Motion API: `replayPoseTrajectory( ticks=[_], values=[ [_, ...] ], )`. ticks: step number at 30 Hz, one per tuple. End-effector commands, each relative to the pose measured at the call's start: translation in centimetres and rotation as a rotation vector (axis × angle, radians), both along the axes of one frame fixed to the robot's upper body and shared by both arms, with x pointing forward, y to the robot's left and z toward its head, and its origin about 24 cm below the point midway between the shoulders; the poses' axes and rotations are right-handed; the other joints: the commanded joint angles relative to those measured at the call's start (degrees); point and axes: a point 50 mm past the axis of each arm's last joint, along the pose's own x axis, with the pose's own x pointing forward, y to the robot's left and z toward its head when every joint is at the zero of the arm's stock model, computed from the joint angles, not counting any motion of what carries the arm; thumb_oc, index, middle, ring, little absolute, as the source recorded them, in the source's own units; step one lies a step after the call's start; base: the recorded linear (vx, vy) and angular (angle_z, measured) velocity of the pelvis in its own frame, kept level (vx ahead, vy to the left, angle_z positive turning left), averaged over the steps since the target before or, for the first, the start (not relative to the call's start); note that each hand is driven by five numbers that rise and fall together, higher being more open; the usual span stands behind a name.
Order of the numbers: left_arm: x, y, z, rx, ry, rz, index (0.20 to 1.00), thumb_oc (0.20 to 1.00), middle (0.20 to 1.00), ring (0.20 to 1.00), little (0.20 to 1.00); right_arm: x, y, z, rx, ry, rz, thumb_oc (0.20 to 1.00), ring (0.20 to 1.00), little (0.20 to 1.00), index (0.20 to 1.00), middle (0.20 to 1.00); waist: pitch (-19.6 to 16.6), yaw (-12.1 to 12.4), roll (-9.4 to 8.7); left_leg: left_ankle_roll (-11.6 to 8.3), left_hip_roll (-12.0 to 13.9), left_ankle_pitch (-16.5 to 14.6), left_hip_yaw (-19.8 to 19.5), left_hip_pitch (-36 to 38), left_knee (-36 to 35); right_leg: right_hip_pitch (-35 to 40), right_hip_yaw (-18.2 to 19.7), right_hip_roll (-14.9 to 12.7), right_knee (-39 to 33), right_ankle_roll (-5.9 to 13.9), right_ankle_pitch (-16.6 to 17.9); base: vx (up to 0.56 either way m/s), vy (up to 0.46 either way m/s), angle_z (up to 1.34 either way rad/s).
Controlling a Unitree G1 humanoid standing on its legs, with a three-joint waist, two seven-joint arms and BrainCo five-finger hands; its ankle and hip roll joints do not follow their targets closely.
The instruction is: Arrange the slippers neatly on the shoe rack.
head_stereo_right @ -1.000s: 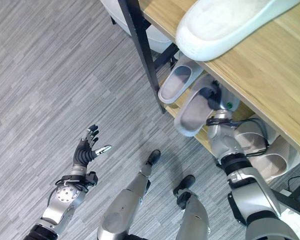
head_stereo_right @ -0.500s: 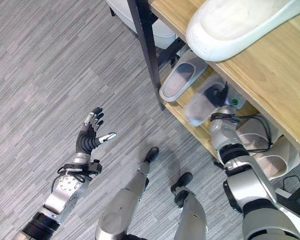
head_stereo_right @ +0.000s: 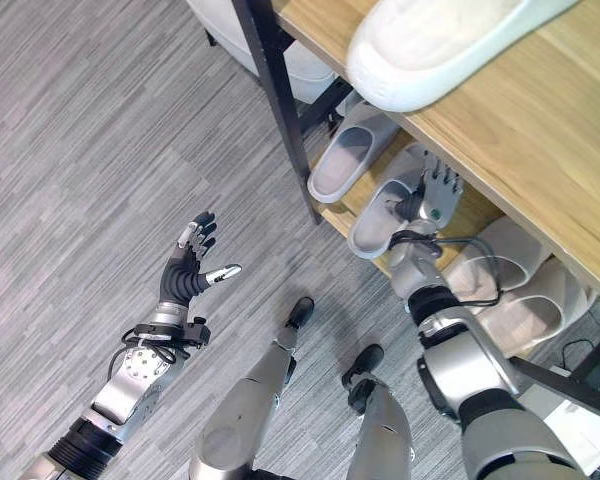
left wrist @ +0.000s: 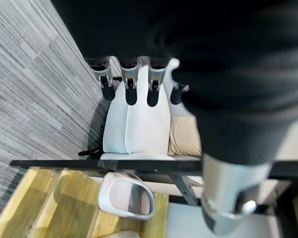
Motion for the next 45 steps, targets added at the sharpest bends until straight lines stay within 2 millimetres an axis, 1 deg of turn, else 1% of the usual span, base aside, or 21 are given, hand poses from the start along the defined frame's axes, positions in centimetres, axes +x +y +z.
replayPoseTrajectory(
  ticks=[1, 4, 6, 8, 13, 14, 16, 21, 22, 28, 29, 31, 33, 37, 38, 39, 40, 41, 42, 43, 45],
  values=[
    [-0.9, 0.6, 0.3, -0.043, -0.029, 0.015, 1.0, 1.0, 1.0, 1.0, 1.0, -0.9, -0.5, -0.6, 0.104, -0.072, -0.001, 1.0, 1.0, 1.0, 1.0, 1.0, -1.3, 0.8, -0.87, 0.29, 0.7, -10.7, 0.0, 0.0, 4.6, 5.2, 2.4, 0.2, -0.7, 3.15, -6.1, -0.01, 0.04, -0.27],
    [-1.1, 0.9, -0.7, -0.044, 0.015, 0.025, 1.0, 1.0, 1.0, 1.0, 1.0, -1.7, 0.1, -3.0, 0.217, -0.021, 0.009, 1.0, 1.0, 1.0, 1.0, 1.0, -1.3, 0.5, -0.57, 0.51, 0.8, -11.4, 0.3, 0.3, 5.5, 5.4, 2.7, 0.0, -0.3, 3.16, -6.1, 0.0, 0.025, -0.25],
    [-1.2, 1.0, -0.9, -0.043, 0.026, 0.025, 1.0, 1.0, 1.0, 1.0, 1.0, -1.8, 0.1, -3.4, 0.244, -0.009, 0.01, 1.0, 1.0, 1.0, 1.0, 1.0, -1.4, 0.5, -0.55, 0.54, 0.8, -11.5, 0.4, 0.4, 5.5, 5.5, 2.7, 0.0, -0.4, 3.16, -6.0, 0.0, 0.01, -0.12],
    [-1.3, 1.0, -1.3, -0.038, 0.048, 0.024, 1.0, 1.0, 1.0, 1.0, 1.0, -1.9, 0.6, -4.1, 0.353, 0.002, 0.017, 1.0, 1.0, 1.0, 1.0, 1.0, -1.5, 0.4, -0.46, 0.56, 0.8, -11.5, 0.5, 0.5, 5.4, 5.5, 2.9, 0.0, -0.6, 3.13, -5.9, 0.0, 0.0, 0.0],
    [-1.3, 1.2, -1.8, -0.025, 0.076, 0.013, 1.0, 1.0, 1.0, 1.0, 1.0, -1.8, 1.2, -5.0, 0.677, -0.01, 0.036, 1.0, 1.0, 1.0, 1.0, 1.0, -1.4, 0.9, -0.19, 0.7, 0.7, -11.3, 0.1, 0.7, 4.6, 5.8, 2.4, -0.1, -1.2, 3.04, -6.0, 0.01, -0.003, 0.01],
    [-1.3, 1.2, -1.9, -0.033, 0.085, 0.011, 1.0, 1.0, 1.0, 1.0, 1.0, -1.8, 1.8, -5.2, 0.823, -0.026, 0.068, 1.0, 1.0, 1.0, 1.0, 1.0, -1.3, 1.2, -0.16, 0.7, 0.7, -11.2, -0.1, 0.8, 4.2, 6.0, 2.2, -0.1, -1.5, 3.07, -6.0, 0.04, -0.027, 0.04],
    [-1.3, 1.3, -2.0, -0.035, 0.093, 0.004, 1.0, 1.0, 1.0, 1.0, 1.0, -1.8, 2.1, -5.5, 0.967, -0.038, 0.091, 1.0, 1.0, 1.0, 1.0, 1.0, -1.2, 1.7, -0.13, 0.64, 0.6, -11.2, -0.2, 0.9, 3.9, 6.2, 1.8, -0.2, -1.6, 3.15, -6.1, 0.04, -0.028, 0.07],
    [-1.4, 1.5, -2.3, -0.035, 0.114, -0.011, 1.0, 1.0, 1.0, 1.0, 1.0, -1.0, 2.9, -4.3, 1.177, -0.103, 0.179, 1.0, 1.0, 1.0, 1.0, 1.0, -1.1, 3.1, -0.38, 0.49, 0.5, -11.1, -0.4, 0.8, 3.1, 6.4, 1.2, -0.5, -1.9, 3.31, -6.0, 0.04, -0.034, 0.09],
    [-1.4, 1.5, -2.3, -0.037, 0.114, -0.014, 1.0, 1.0, 1.0, 1.0, 1.0, -0.7, 3.0, -3.6, 1.244, -0.145, 0.21, 1.0, 1.0, 1.0, 1.0, 1.0, -1.0, 3.6, -0.47, 0.44, 0.5, -11.0, -0.6, 0.8, 2.8, 6.5, 1.0, -0.5, -2.0, 3.36, -6.0, 0.05, -0.049, 0.13],
    [-1.3, 1.2, -2.4, -0.047, 0.121, -0.031, 1.0, 1.0, 1.0, 1.0, 1.0, 0.3, 1.4, -1.0, 1.362, -0.29, 0.222, 1.0, 1.0, 1.0, 1.0, 1.0, -0.8, 4.8, -0.21, 0.3, 0.4, -10.7, -1.0, 0.7, 2.1, 6.4, 0.3, -0.8, -1.8, 3.6, -6.1, 0.04, -0.027, 0.09],
    [-1.2, 0.9, -2.2, -0.048, 0.112, -0.047, 1.0, 1.0, 1.0, 1.0, 1.0, 0.6, 0.8, 0.4, 1.377, -0.34, 0.248, 1.0, 1.0, 1.0, 1.0, 1.0, -0.7, 5.2, -0.23, 0.26, 0.4, -10.5, -1.1, 1.0, 1.6, 6.5, 0.0, -0.8, -1.9, 3.72, -6.1, 0.04, -0.043, 0.21],
    [-1.1, 0.6, -2.0, -0.039, 0.104, -0.063, 1.0, 1.0, 1.0, 1.0, 1.0, 0.7, 0.5, 0.7, 1.342, -0.335, 0.272, 1.0, 1.0, 1.0, 1.0, 1.0, -1.0, 5.1, -0.61, 0.23, 0.4, -10.5, -1.1, 1.5, 1.2, 6.8, 0.2, -0.8, -2.0, 3.69, -6.1, 0.02, -0.039, 0.15],
    [-0.9, 0.3, -1.6, -0.034, 0.089, -0.077, 1.0, 1.0, 1.0, 1.0, 1.0, 0.5, -0.1, 0.3, 1.281, -0.305, 0.258, 1.0, 1.0, 1.0, 1.0, 1.0, -1.4, 4.6, -1.0, 0.16, 0.8, -10.4, -0.7, 2.7, 0.5, 7.7, 0.6, -0.5, -2.8, 3.45, -5.7, -0.01, -0.013, -0.02],
    [-0.8, 0.2, -1.6, -0.03, 0.092, -0.088, 1.0, 1.0, 1.0, 1.0, 1.0, 0.0, 0.2, -0.7, 1.207, -0.239, 0.274, 1.0, 1.0, 1.0, 1.0, 1.0, -1.7, 3.8, -1.43, 0.05, 1.4, -10.2, 0.0, 3.9, -0.4, 8.7, 1.1, -0.1, -4.4, 3.34, -5.0, -0.03, -0.002, -0.07],
    [-0.8, 0.2, -1.6, -0.038, 0.098, -0.089, 1.0, 1.0, 1.0, 1.0, 1.0, -0.6, 1.0, -1.6, 1.12, -0.174, 0.315, 1.0, 1.0, 1.0, 1.0, 1.0, -2.0, 3.0, -1.95, -0.04, 1.8, -9.9, 0.7, 4.9, -1.2, 9.5, 1.6, 0.3, -5.8, 3.31, -4.3, -0.16, 0.033, -0.16],
    [-0.9, 0.5, -2.2, -0.054, 0.13, -0.077, 1.0, 1.0, 1.0, 1.0, 1.0, -2.5, 2.9, -4.2, 0.997, -0.041, 0.4, 1.0, 1.0, 1.0, 1.0, 1.0, -3.1, 1.3, -2.76, 0.04, 2.5, -7.5, 1.8, 6.2, -3.2, 10.7, 2.2, 1.2, -9.4, 3.19, -0.9, -0.07, -0.018, -0.25],
    [-0.9, 0.5, -2.3, -0.055, 0.134, -0.075, 1.0, 1.0, 1.0, 1.0, 1.0, -2.6, 3.0, -4.4, 0.996, -0.036, 0.399, 1.0, 1.0, 1.0, 1.0, 1.0, -3.4, 1.2, -2.97, -0.14, 2.8, -9.0, 1.9, 7.1, -3.5, 11.4, 2.6, 1.5, -9.4, 3.38, -2.3, -0.11, -0.002, -0.56],
    [-1.2, 0.9, -3.2, -0.067, 0.184, -0.066, 1.0, 1.0, 1.0, 1.0, 1.0, -4.7, 4.0, -6.5, 0.831, 0.105, 0.511, 1.0, 1.0, 1.0, 1.0, 1.0, -5.4, -0.7, -3.76, -0.19, 3.7, -6.1, 3.4, 9.1, -6.2, 13.5, 2.8, 2.5, -13.9, 3.39, 1.2, 0.02, -0.042, -0.57],
    [-1.3, 0.9, -3.2, -0.067, 0.185, -0.066, 1.0, 1.0, 1.0, 1.0, 1.0, -4.7, 4.0, -6.5, 0.831, 0.106, 0.511, 1.0, 1.0, 1.0, 1.0, 1.0, -5.4, -0.7, -3.72, -0.2, 3.7, -6.1, 3.4, 9.2, -6.2, 13.6, 2.8, 2.6, -14.0, 3.38, 1.3, -0.01, -0.012, -0.82],
    [-1.5, 1.5, -3.8, -0.074, 0.219, -0.058, 1.0, 1.0, 1.0, 1.0, 1.0, -6.3, 4.1, -7.2, 0.708, 0.178, 0.603, 1.0, 1.0, 1.0, 1.0, 1.0, -7.3, -2.2, -4.4, -0.55, 4.6, -5.0, 4.5, 11.7, -8.8, 16.1, 3.1, 3.5, -17.4, 3.73, 2.5, 0.07, -0.034, -0.54],
    [-1.7, 2.1, -4.3, -0.069, 0.245, -0.047, 1.0, 1.0, 1.0, 1.0, 1.0, -7.7, 3.6, -7.4, 0.608, 0.224, 0.665, 1.0, 1.0, 1.0, 1.0, 1.0, -9.5, -3.5, -4.74, -0.88, 5.3, -3.9, 5.4, 14.2, -11.4, 18.3, 3.5, 4.2, -20.5, 4.22, 3.5, 0.08, -0.025, -0.4]
  ],
)
